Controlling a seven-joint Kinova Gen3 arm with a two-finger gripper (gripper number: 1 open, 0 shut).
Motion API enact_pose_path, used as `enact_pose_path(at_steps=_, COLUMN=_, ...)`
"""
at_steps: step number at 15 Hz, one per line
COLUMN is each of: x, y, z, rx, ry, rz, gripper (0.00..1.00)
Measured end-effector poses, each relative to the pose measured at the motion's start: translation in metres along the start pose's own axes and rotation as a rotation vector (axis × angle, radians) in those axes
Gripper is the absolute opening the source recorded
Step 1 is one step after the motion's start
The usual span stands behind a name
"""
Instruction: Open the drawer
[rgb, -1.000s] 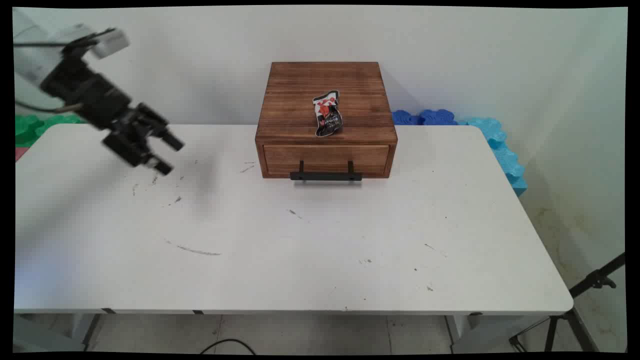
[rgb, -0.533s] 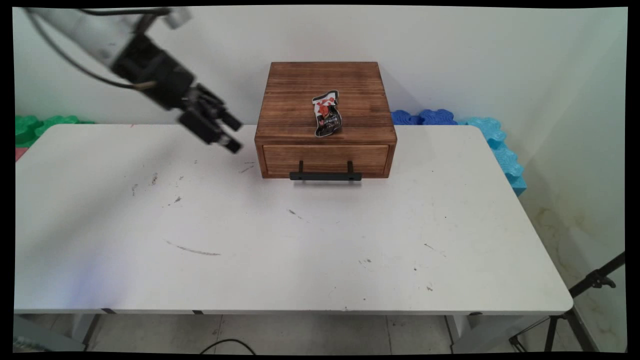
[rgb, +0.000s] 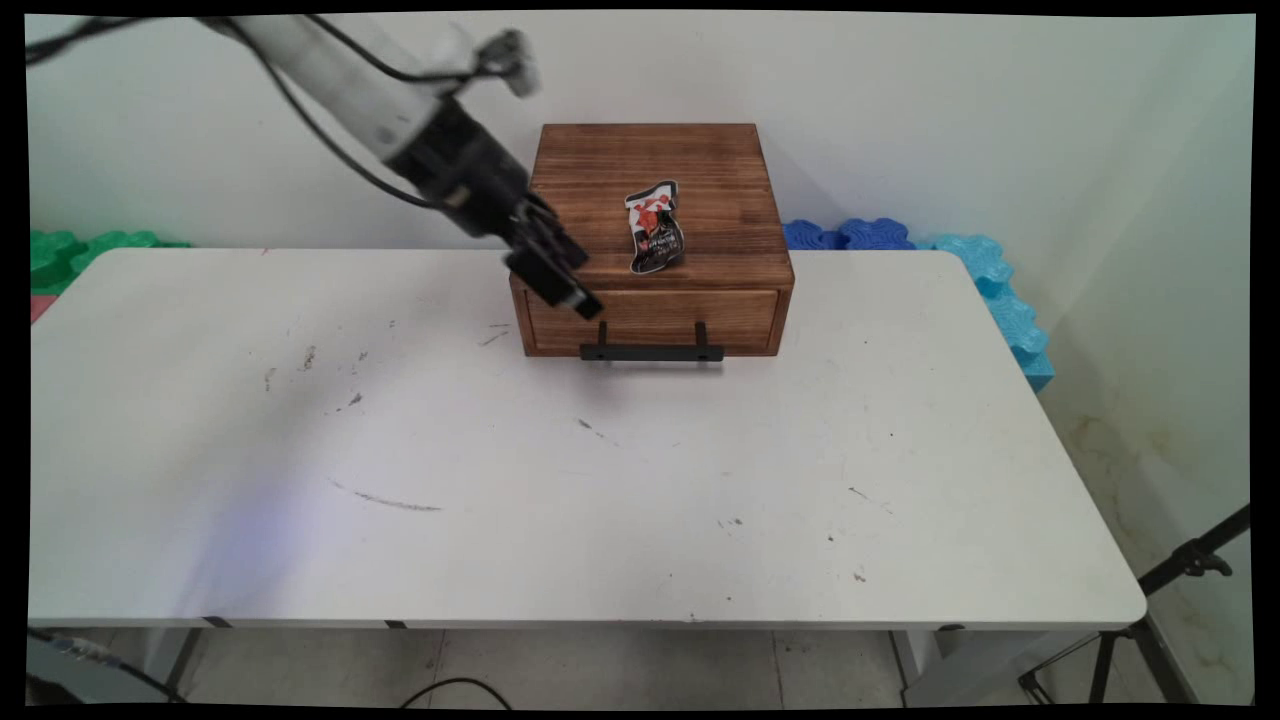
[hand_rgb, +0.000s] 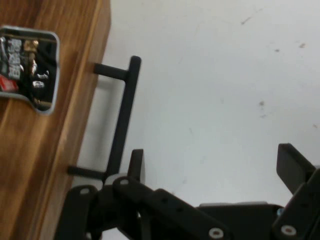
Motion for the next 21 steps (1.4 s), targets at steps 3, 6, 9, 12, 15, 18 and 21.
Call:
enact_pose_path(at_steps=3, x=0.017, y=0.0, z=0.034, rx=0.028, ry=-0.032, rz=0.032, gripper=1.0)
enact_pose_path(at_steps=6, x=0.029, y=-0.001, z=0.068, rx=0.054, ry=-0.064, rz=0.081, gripper=1.0)
enact_pose_path(at_steps=9, x=0.033, y=-0.003, z=0.097, rx=0.073, ry=-0.096, rz=0.132, gripper=1.0)
enact_pose_path(at_steps=12, x=0.032, y=-0.006, z=0.12, rx=0.089, ry=-0.124, rz=0.181, gripper=1.0)
enact_pose_path(at_steps=15, x=0.028, y=-0.008, z=0.137, rx=0.1, ry=-0.142, rz=0.22, gripper=1.0)
enact_pose_path(at_steps=18, x=0.023, y=-0.011, z=0.153, rx=0.113, ry=-0.158, rz=0.256, gripper=1.0)
enact_pose_path(at_steps=21, x=0.018, y=-0.013, z=0.168, rx=0.121, ry=-0.17, rz=0.271, gripper=1.0)
